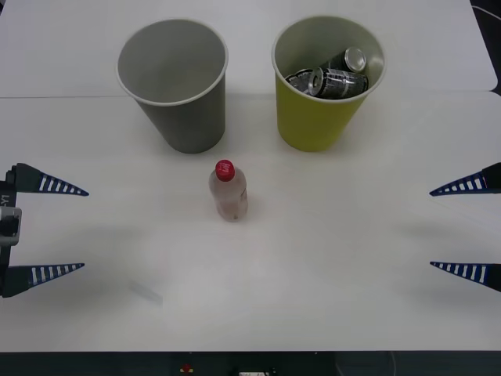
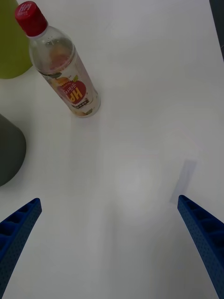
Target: Put the can into the green bin and the plastic bottle into the gray bin
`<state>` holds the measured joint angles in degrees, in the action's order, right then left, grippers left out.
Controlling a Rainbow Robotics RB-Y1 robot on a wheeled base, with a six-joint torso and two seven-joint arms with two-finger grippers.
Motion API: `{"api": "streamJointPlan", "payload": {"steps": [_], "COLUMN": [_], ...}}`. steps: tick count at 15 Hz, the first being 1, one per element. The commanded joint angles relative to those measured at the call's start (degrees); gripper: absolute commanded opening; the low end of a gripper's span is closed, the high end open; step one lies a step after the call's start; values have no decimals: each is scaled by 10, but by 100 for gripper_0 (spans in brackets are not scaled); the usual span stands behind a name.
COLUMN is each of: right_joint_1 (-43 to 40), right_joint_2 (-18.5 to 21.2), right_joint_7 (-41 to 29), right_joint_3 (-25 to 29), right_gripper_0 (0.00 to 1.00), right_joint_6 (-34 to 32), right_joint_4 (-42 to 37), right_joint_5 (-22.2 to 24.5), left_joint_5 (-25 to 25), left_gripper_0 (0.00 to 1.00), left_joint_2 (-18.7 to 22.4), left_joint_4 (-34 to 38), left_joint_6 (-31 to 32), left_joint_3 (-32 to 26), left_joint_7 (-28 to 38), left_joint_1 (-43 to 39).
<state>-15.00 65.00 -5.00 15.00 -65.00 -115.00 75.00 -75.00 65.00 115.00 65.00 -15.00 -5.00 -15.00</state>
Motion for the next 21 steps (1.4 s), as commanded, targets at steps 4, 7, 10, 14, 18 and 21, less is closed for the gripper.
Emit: {"api": "streamJointPlan", "payload": {"steps": [4,7,10,14,18,21], "right_joint_1": [0,0,0,0,0,0], "right_joint_2": [0,0,0,0,0,0], "right_joint_7": [0,0,0,0,0,0], "right_joint_3": [0,0,0,0,0,0], "right_gripper_0": [100,100,100,100,100,100], "right_joint_6": [0,0,0,0,0,0], "right_joint_4": [0,0,0,0,0,0], "right_joint_5": [0,0,0,0,0,0], "left_joint_5": [5,5,10,42,75,105], "left_gripper_0": [100,100,100,100,100,100], "left_joint_2": [-4,-5,-8,-8,-8,-10], "left_joint_4": [6,0,-40,-110,-143,-156], "left_joint_6": [-7,-7,-7,-8,-39,-82], "left_joint_3": [-8,-1,48,112,166,219], "left_joint_7": [-1,10,20,20,21,17], "left_joint_1": [21,29,69,122,145,163]}}
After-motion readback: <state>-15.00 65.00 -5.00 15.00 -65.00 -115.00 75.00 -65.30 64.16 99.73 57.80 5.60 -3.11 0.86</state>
